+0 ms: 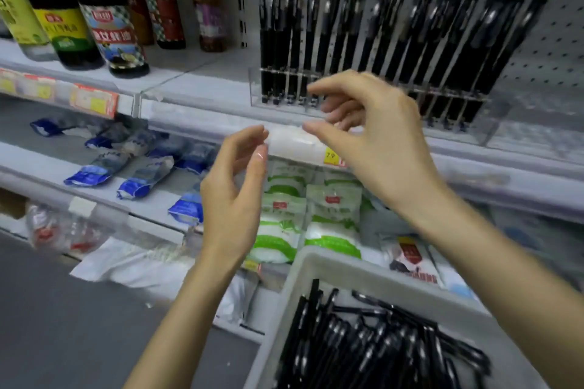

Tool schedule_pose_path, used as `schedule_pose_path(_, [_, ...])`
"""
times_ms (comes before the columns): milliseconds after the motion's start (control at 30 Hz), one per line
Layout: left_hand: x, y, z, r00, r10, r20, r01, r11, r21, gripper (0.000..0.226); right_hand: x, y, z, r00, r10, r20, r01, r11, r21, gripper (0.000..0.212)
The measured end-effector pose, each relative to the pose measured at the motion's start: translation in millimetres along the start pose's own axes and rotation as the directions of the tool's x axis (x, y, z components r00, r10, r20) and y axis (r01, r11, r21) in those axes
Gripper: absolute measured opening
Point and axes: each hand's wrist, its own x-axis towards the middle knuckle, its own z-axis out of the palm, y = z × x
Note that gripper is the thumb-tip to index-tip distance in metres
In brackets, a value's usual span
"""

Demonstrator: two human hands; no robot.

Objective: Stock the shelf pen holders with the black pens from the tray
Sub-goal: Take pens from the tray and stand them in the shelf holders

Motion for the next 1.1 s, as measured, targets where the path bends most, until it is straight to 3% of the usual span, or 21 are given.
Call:
schedule_pose_path(133, [-81.2,-31.8,-2.0,0.975,-0.184,0.127,0.164,0.974,0.158,0.043,-95.5,36.4,23.0,0.959,0.225,0.175,-0.248,0.961,0.124,0.029])
schedule_pose_path(233, [-133.7,-56.0,-4.8,0.885,-0.421,0.197,0.362,0.890,0.276,0.044,-162.7,79.1,37.9,0.843,0.415,0.343,-0.426,0.904,-0.046,0.023])
schedule_pose_path(367, [-166.2,-64.5,-2.8,0.798,-0.537,0.273,0.443,0.830,0.339,0.028,-212.0,124.9,45.2,0.705,0.556,0.440,-0.461,0.831,-0.311,0.033])
schedule_pose_path(500, [-168.4,-64.1,-1.2,0.770,-0.567,0.293,0.464,0.812,0.354,0.036,-221.4,141.5,52.1,0.716,0.562,0.413,-0.421,0.820,-0.386,0.048])
schedule_pose_path(700, [-168.7,-67.6,-1.7,0.734,-0.607,0.303,0.503,0.787,0.357,0.036,-227.5,145.3,71.1,0.729,0.481,0.487,-0.312,0.867,-0.389,0.062])
schedule_pose_path(933, [-171.4,-72.9,-4.4,0.730,-0.625,0.278,0.513,0.769,0.381,0.033,-238.4,145.9,74.8,0.738,0.435,0.516,-0.274,0.892,-0.359,0.042])
schedule_pose_path(1100, [-172.5,-73.3,-5.1,0.729,-0.623,0.284,0.510,0.771,0.382,0.029,-254.3,142.4,73.0,0.797,0.389,0.461,-0.224,0.901,-0.372,0.053])
